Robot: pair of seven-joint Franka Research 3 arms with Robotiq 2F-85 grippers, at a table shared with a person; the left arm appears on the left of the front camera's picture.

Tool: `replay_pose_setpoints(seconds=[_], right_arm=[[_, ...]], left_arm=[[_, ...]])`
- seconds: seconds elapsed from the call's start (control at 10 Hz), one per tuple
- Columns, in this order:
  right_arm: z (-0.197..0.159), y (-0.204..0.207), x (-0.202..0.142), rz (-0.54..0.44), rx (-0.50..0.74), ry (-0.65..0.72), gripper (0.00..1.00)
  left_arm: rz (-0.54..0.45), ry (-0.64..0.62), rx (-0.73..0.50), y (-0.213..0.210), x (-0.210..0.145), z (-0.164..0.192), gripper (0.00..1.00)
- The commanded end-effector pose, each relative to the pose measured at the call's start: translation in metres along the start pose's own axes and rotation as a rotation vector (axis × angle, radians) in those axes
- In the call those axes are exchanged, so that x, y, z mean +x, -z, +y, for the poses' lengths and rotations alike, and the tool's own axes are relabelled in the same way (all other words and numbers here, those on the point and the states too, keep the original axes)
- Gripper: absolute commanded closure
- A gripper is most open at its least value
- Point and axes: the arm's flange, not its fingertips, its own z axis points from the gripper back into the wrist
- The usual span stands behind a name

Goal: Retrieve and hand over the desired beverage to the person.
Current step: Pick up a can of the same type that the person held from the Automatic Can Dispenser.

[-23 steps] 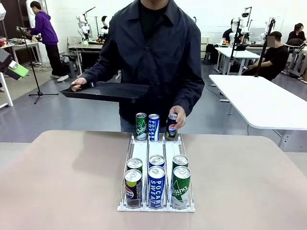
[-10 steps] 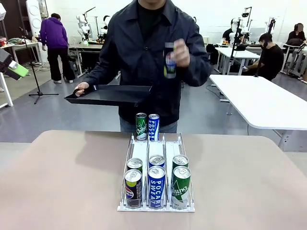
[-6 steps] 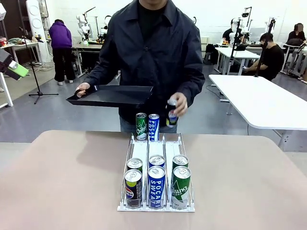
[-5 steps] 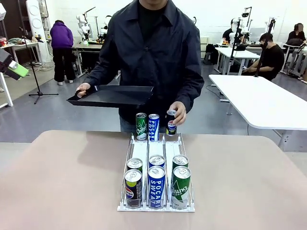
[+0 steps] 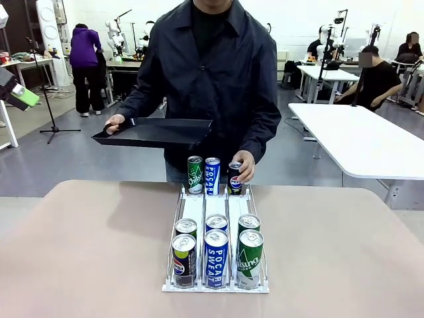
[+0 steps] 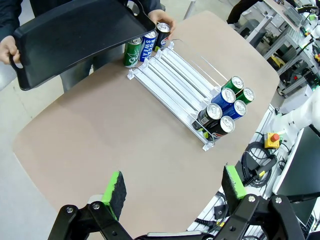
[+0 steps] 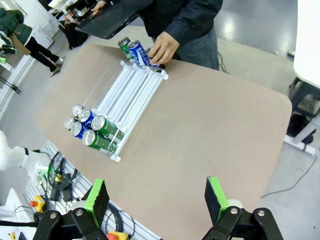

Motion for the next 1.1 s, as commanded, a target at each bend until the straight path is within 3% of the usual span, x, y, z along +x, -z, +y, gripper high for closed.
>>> replay_pose_setpoints(seconds=[0.0, 0.7, 0.8, 1.0], right_arm=[[-0.001, 0.001, 0.001, -0.013, 0.031, -0.010, 0.00], [-0.001, 0.001, 0.001, -0.013, 0.031, -0.010, 0.00], [-0.001, 0.001, 0.001, -0.013, 0.031, -0.010, 0.00], [-0.001, 0.001, 0.001, -0.013, 0.031, -0.010, 0.00]], left_arm=[[-0.007, 0.017, -0.015, -0.002, 0.000, 0.001, 0.00], [0.000, 0.000, 0.000, 0.000, 0.000, 0.000, 0.00], [0.115, 0.042, 0.144, 0.024, 0.016, -0.026, 0.00], [0.324, 0.084, 0.247, 0.081, 0.058, -0.095, 0.00]])
